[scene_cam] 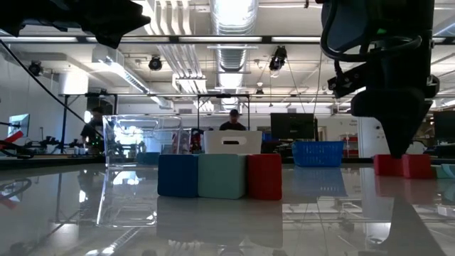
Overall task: Sort & place blocks by color
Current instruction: Put the right red block into the white bin
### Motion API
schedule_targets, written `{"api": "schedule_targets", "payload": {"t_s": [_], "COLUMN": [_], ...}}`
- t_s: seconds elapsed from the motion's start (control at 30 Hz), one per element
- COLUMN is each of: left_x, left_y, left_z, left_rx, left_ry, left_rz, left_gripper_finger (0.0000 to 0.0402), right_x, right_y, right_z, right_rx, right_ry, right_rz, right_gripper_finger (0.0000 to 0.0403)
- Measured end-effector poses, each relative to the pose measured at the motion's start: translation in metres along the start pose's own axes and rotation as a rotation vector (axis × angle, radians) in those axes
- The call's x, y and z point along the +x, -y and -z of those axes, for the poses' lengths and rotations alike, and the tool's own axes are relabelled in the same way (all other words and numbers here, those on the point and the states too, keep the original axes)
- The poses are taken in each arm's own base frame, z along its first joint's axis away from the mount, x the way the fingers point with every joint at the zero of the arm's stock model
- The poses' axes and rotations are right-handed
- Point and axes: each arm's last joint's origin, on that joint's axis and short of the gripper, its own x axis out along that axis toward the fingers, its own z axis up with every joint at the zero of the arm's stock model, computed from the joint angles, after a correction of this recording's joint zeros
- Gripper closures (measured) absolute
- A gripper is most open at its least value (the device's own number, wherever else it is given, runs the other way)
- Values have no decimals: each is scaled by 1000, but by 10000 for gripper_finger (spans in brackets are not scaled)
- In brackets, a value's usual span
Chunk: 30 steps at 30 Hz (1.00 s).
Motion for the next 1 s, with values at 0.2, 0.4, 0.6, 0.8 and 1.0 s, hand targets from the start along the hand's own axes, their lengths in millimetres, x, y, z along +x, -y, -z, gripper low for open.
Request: {"api": "schedule_targets", "payload": {"t_s": [0.2, 0.4, 0.6, 0.8, 1.0], "left_x": [1, 0, 1, 1, 1], "left_y": [0, 0, 0, 0, 1], "left_z": [1, 0, 0, 1, 1], "left_rx": [1, 1, 1, 1, 1], "left_ry": [-4, -3, -3, -4, -8], "left_rz": [1, 1, 1, 2, 2], "left_gripper_finger": [254, 254, 254, 254, 254], "right_x": [-3, -11, -18, -27, -39], "right_y": [-1, 3, 6, 16, 27], "right_z": [-1, -1, -2, -2, 0], "right_rx": [6, 13, 6, 47, 131], "right_ry": [17, 31, 56, 68, 54], "right_rz": [-33, -69, -99, -101, -127], "right_gripper_finger": [393, 394, 394, 393, 347]}}
